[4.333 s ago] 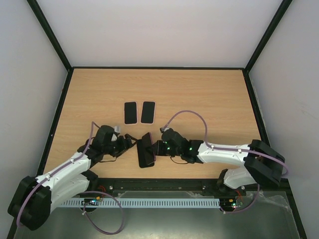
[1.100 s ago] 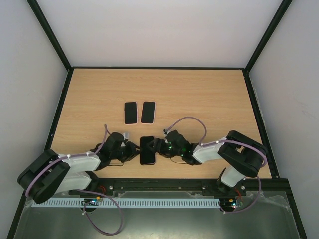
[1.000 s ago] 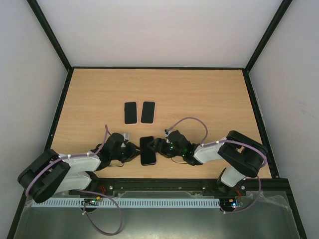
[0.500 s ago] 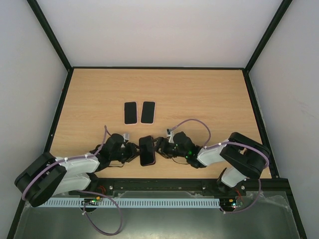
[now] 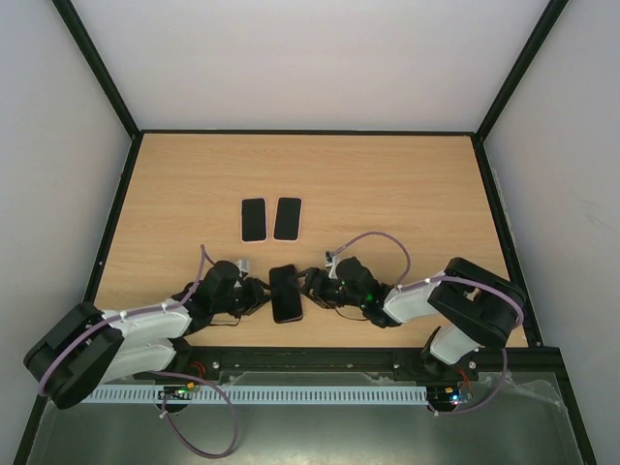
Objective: Put the phone into the phone case
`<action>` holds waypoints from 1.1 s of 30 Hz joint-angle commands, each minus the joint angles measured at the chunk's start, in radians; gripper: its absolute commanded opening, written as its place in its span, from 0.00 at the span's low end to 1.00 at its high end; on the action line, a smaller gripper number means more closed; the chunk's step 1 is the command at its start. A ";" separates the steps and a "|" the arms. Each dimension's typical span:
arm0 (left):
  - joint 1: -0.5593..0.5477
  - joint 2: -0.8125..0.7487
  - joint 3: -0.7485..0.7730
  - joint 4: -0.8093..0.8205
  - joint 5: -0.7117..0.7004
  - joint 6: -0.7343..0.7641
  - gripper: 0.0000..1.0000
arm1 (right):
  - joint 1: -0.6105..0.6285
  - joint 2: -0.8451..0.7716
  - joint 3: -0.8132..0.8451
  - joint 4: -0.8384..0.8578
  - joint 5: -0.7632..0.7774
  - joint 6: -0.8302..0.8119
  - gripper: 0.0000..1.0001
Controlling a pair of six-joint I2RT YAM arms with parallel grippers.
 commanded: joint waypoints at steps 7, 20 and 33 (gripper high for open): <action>-0.003 0.065 0.005 0.019 0.004 0.027 0.32 | 0.003 -0.105 0.041 -0.318 0.185 -0.164 0.63; -0.007 0.106 0.000 0.078 0.022 0.014 0.26 | 0.002 0.061 0.066 -0.174 0.072 -0.102 0.71; -0.016 0.119 -0.001 0.103 0.025 -0.001 0.24 | 0.003 0.092 0.056 0.005 -0.048 -0.023 0.71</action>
